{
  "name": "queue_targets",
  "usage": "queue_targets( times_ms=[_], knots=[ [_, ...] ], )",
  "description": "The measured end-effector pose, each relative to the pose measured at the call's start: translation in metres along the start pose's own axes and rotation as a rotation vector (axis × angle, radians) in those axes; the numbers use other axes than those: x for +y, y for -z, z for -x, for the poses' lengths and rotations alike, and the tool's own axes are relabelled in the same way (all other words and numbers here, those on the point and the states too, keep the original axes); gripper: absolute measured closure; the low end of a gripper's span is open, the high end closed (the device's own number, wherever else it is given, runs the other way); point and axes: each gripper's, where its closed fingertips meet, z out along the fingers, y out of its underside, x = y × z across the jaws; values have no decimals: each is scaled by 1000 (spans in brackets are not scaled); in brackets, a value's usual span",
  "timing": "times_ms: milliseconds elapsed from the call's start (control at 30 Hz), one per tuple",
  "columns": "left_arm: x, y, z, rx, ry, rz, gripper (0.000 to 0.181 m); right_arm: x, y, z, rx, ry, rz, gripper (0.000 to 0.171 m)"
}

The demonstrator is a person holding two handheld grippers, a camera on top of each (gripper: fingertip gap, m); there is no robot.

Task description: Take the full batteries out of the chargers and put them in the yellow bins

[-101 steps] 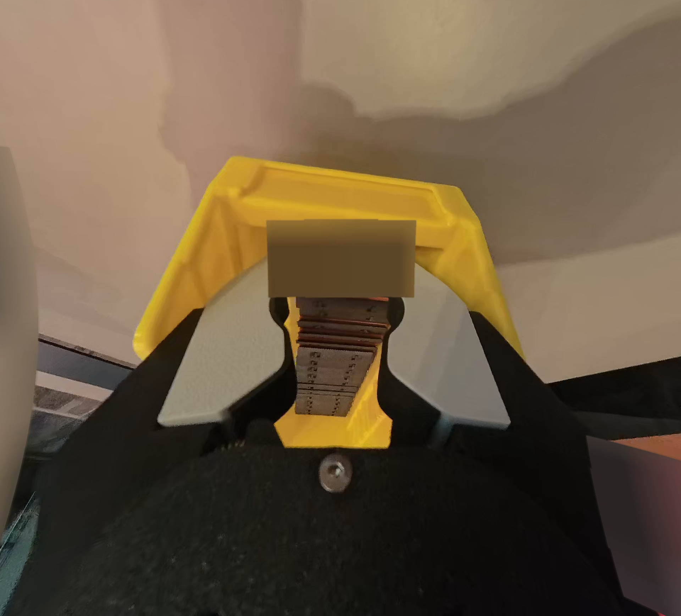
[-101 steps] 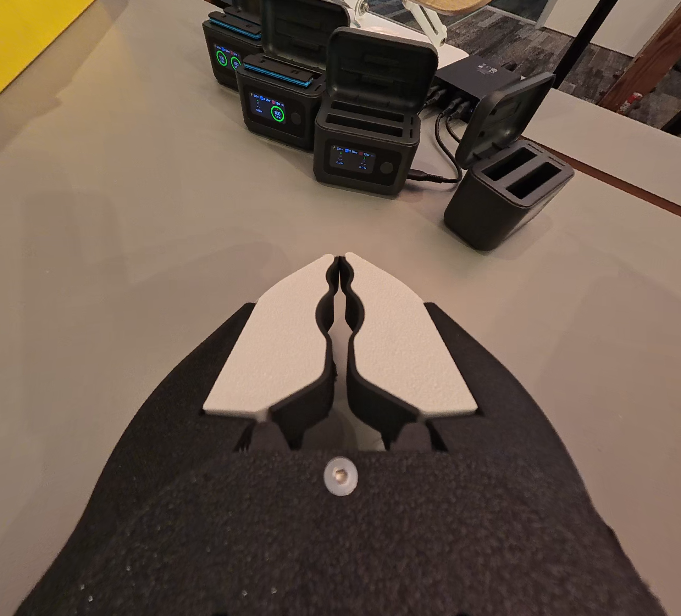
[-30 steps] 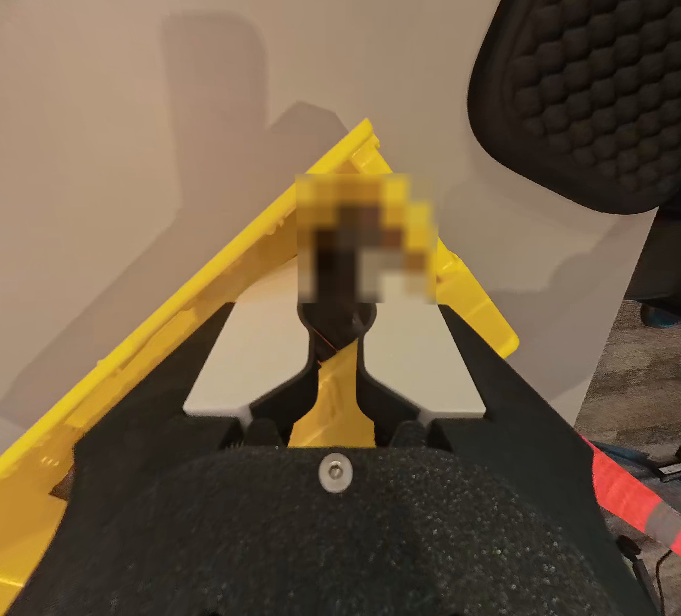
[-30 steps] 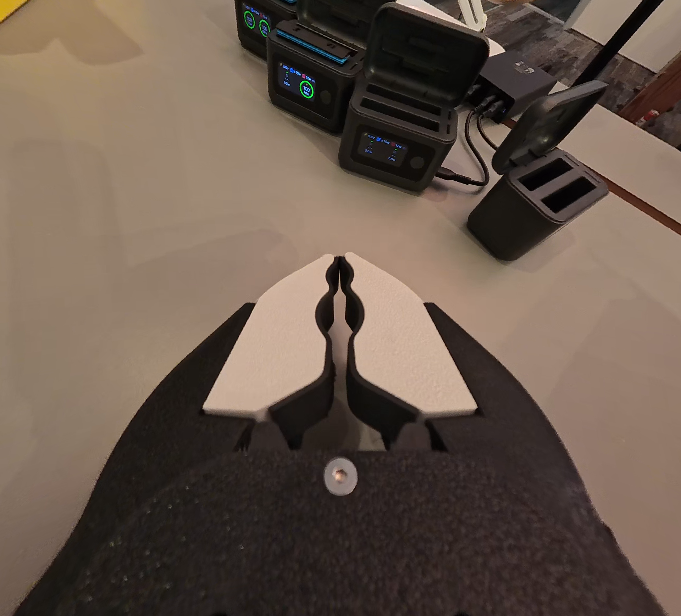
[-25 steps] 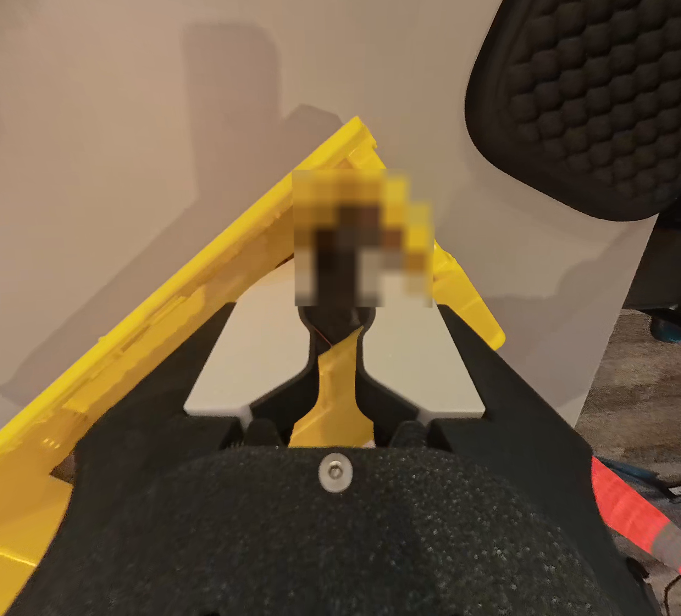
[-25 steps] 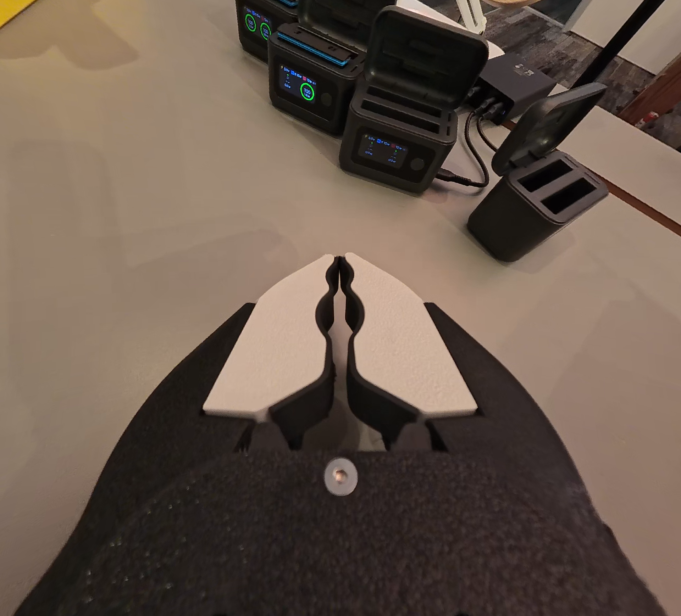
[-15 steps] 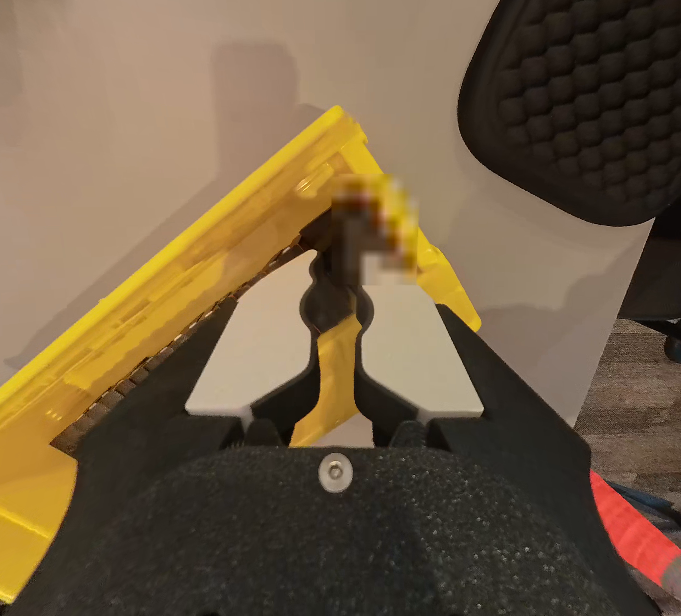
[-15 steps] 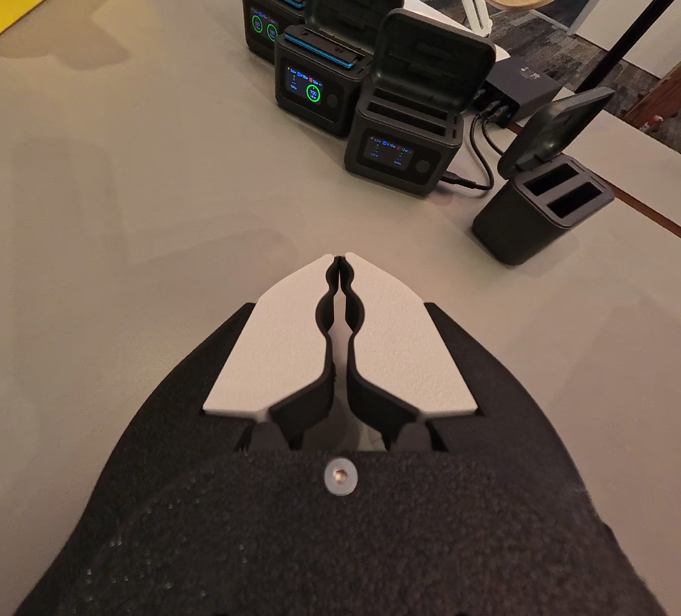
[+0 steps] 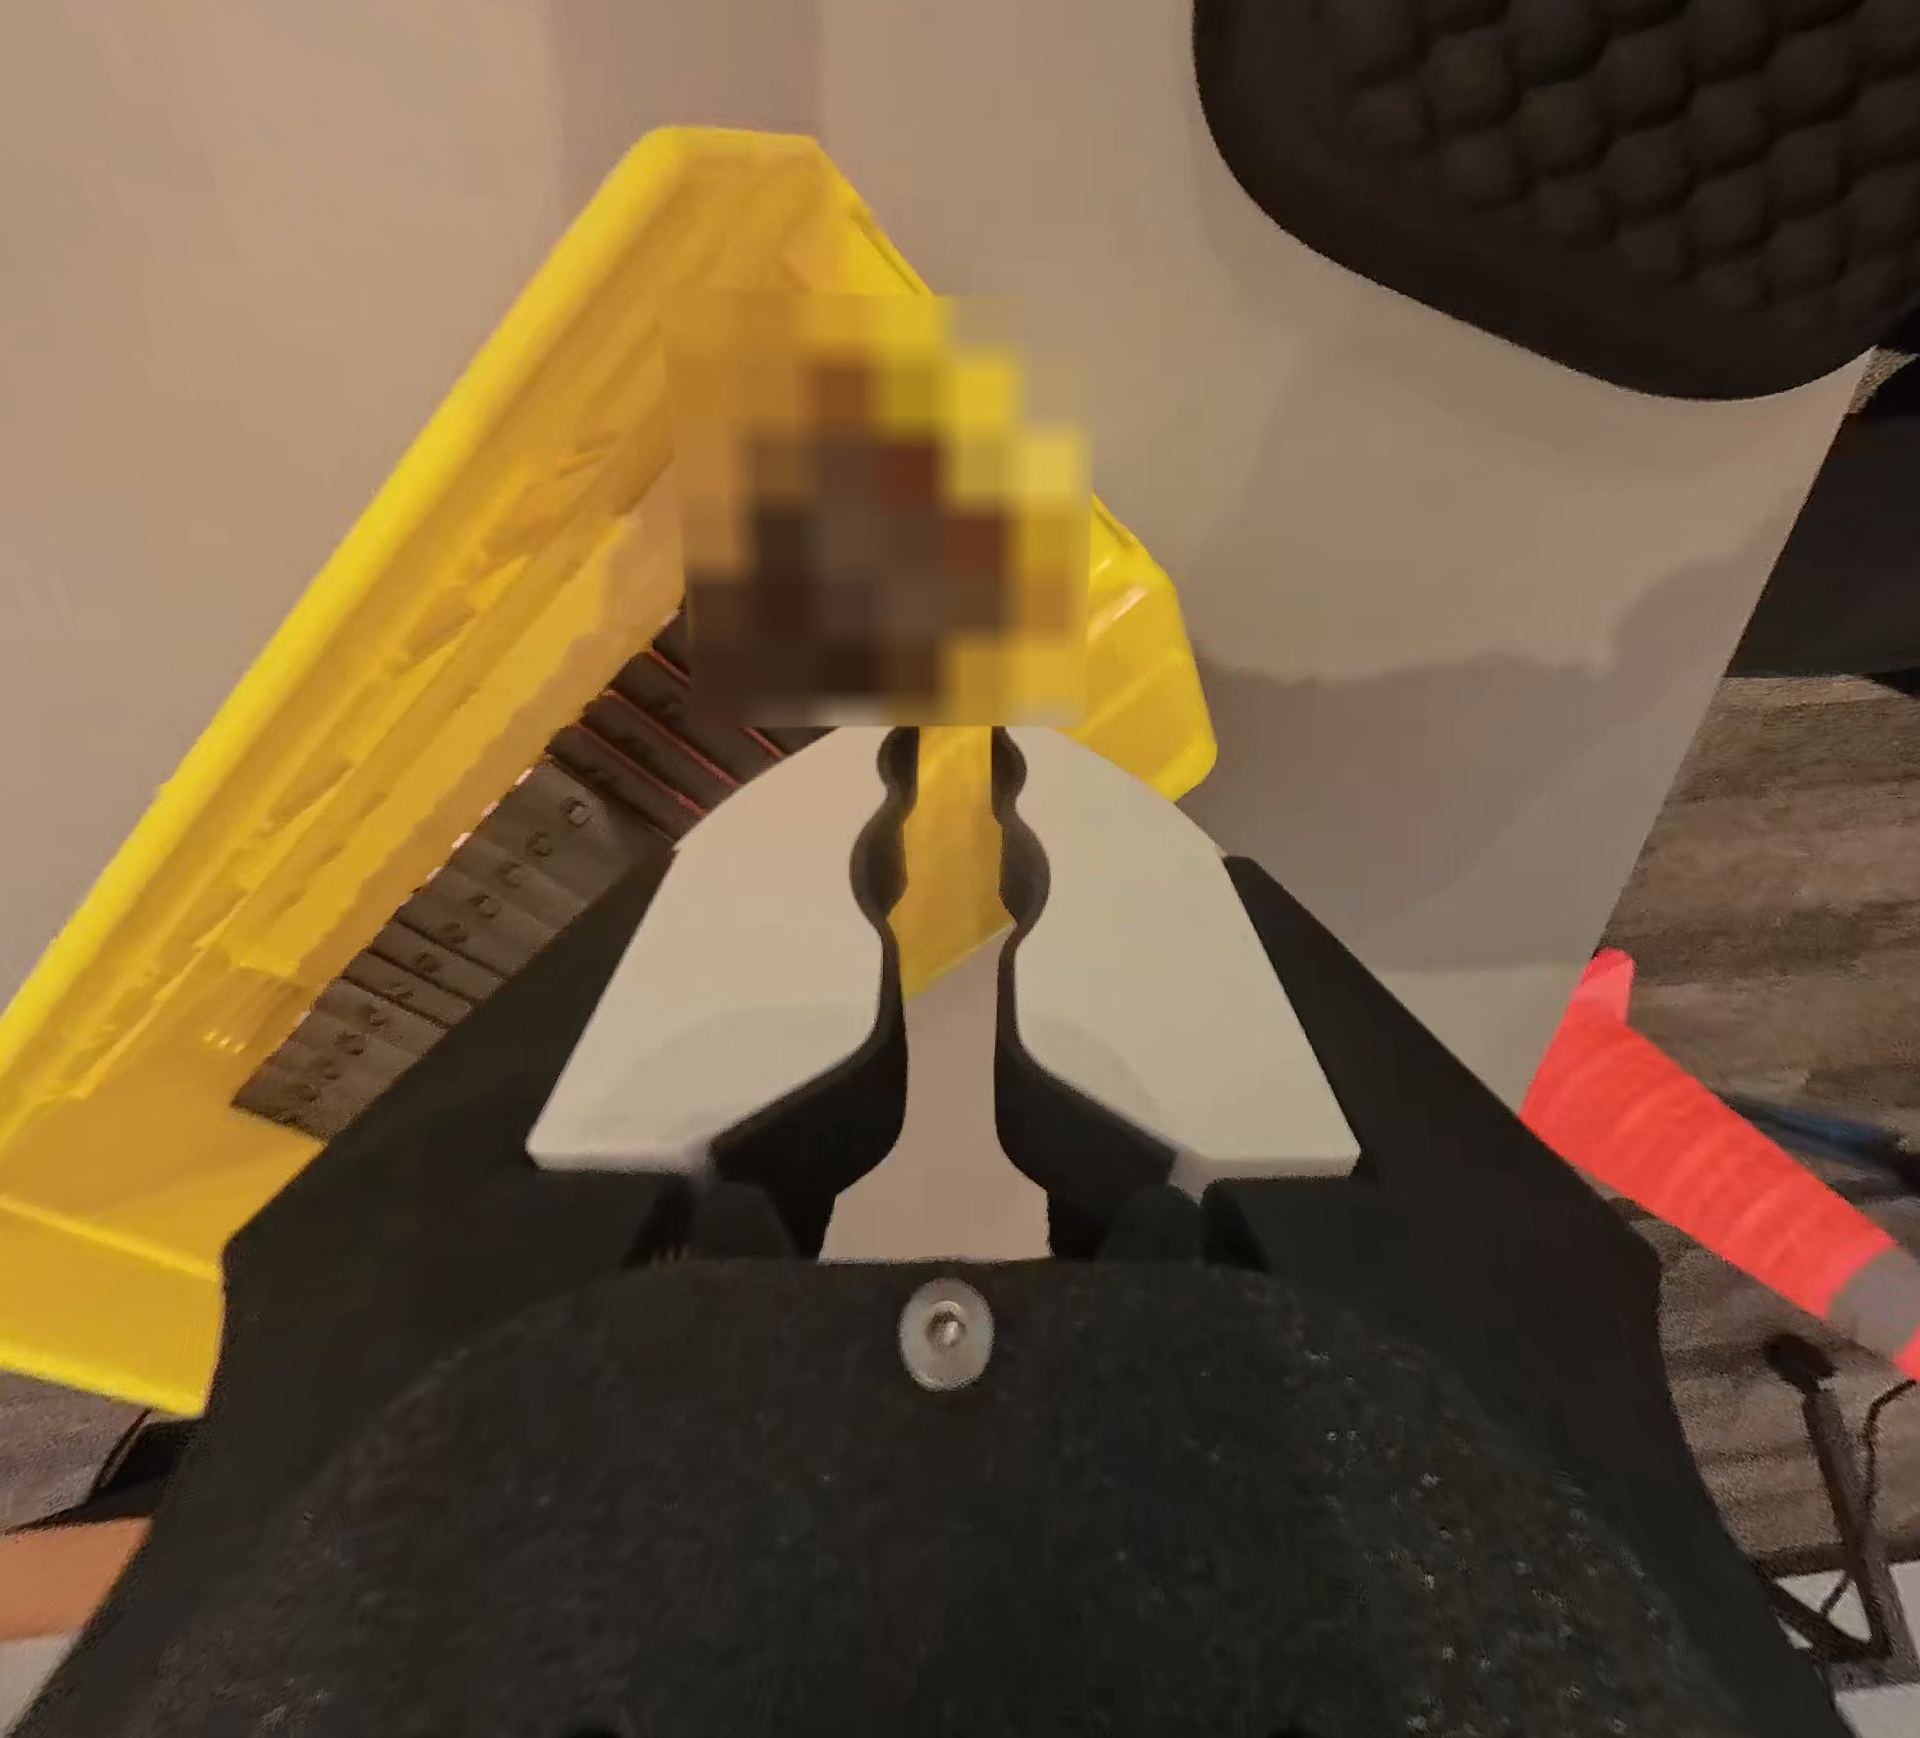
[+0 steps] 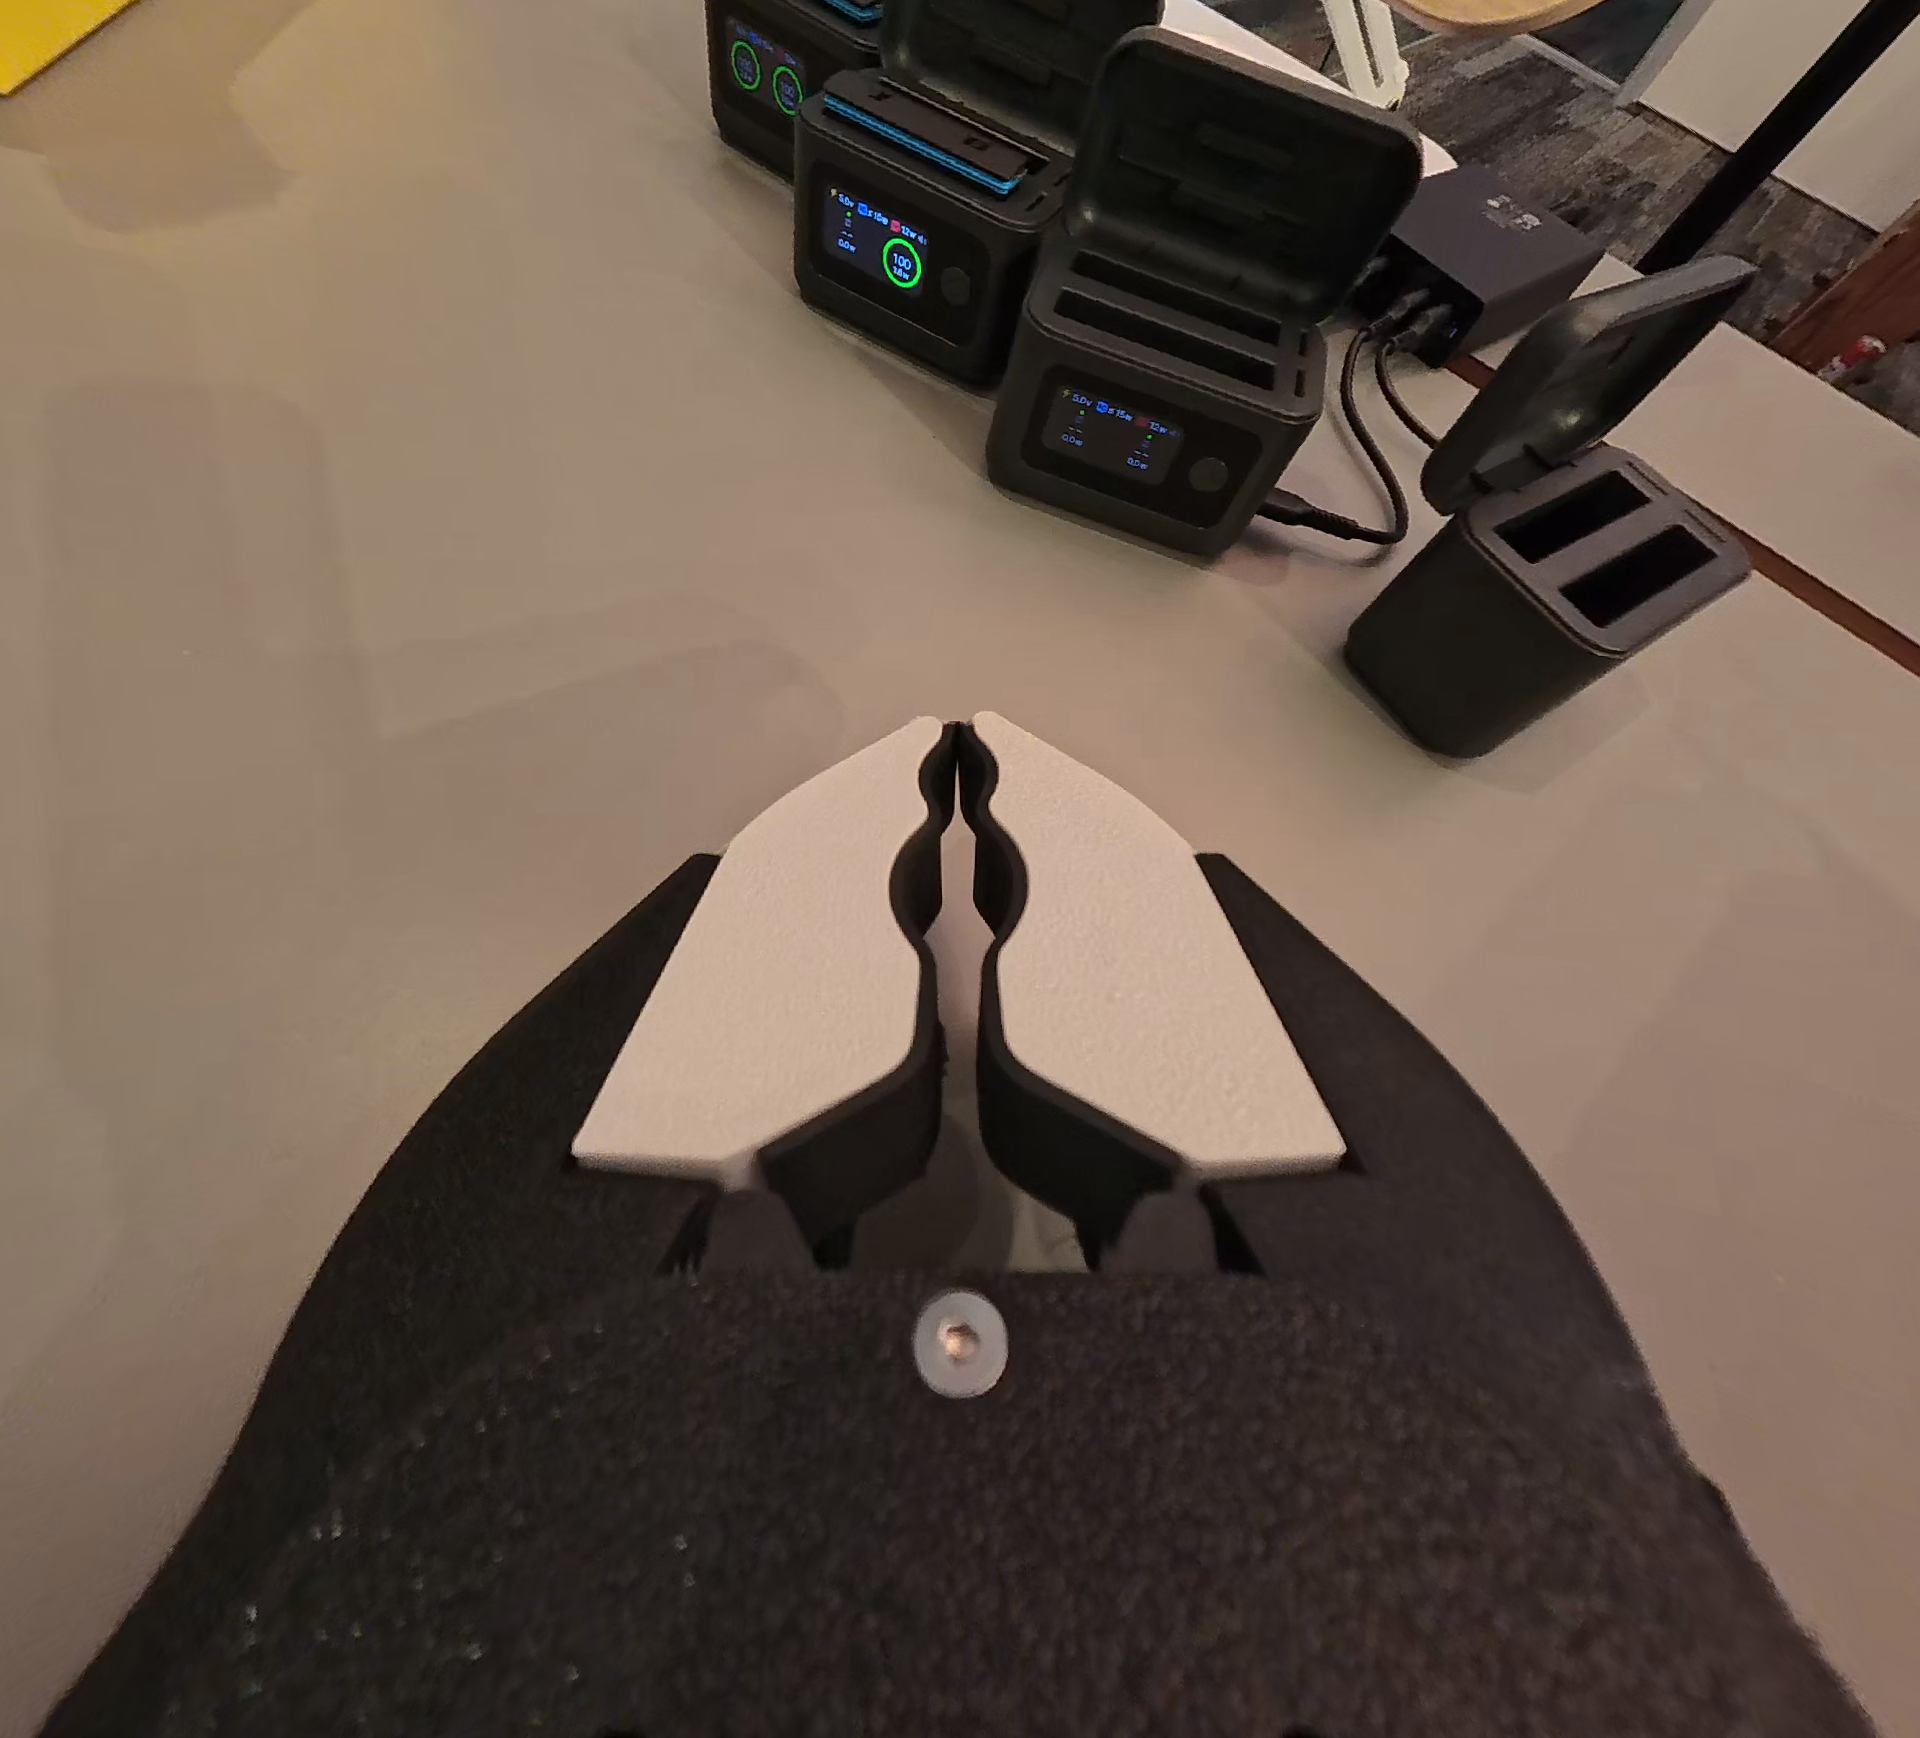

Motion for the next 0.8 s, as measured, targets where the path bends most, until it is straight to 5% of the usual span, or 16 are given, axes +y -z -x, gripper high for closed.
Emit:
queue_targets(
  times_ms=[433, 800],
  knots=[
    [-27, -26, 23, -13, 2, -46, 126, 1, 0, 2, -9, 9, 7, 171],
    [-19, -43, 21, 73, -92, 41, 123, 2, -1, 5, -21, 21, 18, 171]
  ],
)
